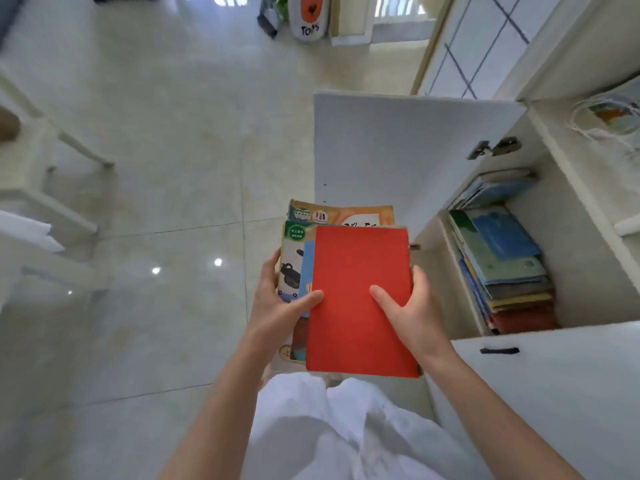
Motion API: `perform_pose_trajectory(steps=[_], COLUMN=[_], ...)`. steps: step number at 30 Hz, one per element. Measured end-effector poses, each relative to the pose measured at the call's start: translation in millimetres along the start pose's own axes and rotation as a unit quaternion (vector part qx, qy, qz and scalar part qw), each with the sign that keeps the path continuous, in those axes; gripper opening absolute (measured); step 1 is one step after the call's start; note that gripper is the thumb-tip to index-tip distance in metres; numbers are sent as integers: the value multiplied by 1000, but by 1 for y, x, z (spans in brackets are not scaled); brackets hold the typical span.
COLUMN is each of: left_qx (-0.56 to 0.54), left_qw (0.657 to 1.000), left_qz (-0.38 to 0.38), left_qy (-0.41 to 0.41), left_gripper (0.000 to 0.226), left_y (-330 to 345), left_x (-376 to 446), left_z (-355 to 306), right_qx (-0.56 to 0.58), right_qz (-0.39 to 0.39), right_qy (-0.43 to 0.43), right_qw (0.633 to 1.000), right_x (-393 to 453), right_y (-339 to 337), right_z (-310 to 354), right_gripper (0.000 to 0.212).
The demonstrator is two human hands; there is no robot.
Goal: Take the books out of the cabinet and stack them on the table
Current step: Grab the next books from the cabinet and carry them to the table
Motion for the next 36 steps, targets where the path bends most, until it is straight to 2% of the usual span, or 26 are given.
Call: perform_pose_trajectory(steps=[3,6,12,16,22,28,36], left_qx=[-28,-36,-47,-81,-122,-158,-208], left_qw=[998,990,963,946,919,870,800], left_qz=[-62,-132,-263,-312,-372,-466,-559], left_qy=[8,14,-12,-14,-41,-41,-62], left_gripper=[96,91,92,89,91,87,91], left_y=[-38,-72,-149,-198,-264,-324,-384], left_x=[-32,-71,-155,-219,-320,-413,-461], left_z=[13,24,78,120,170,210,241], right_qx=[-22,-35,-74,-101,-112,-130,-164], right_qz=[56,115,231,281,347,439,519], right_qy=[-46,-84,-169,-209,-221,-254,-286], right_qw=[997,989,955,931,904,852,788], right_x=[-12,-33,-98,-159,-255,-343,-400], right_y=[30,64,143,195,265,347,439], right_z=[21,40,60,66,66,79,113], right_gripper=[56,65,81,80,77,76,75])
Point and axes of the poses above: each hand's wrist, its own x-axis towards the middle knuckle, its own y-axis out of the palm, z = x × y, the point moved 5 cm from there along x, towards the middle knuckle, and after that the axes turned 3 degrees about -y, right-handed, at the moved point
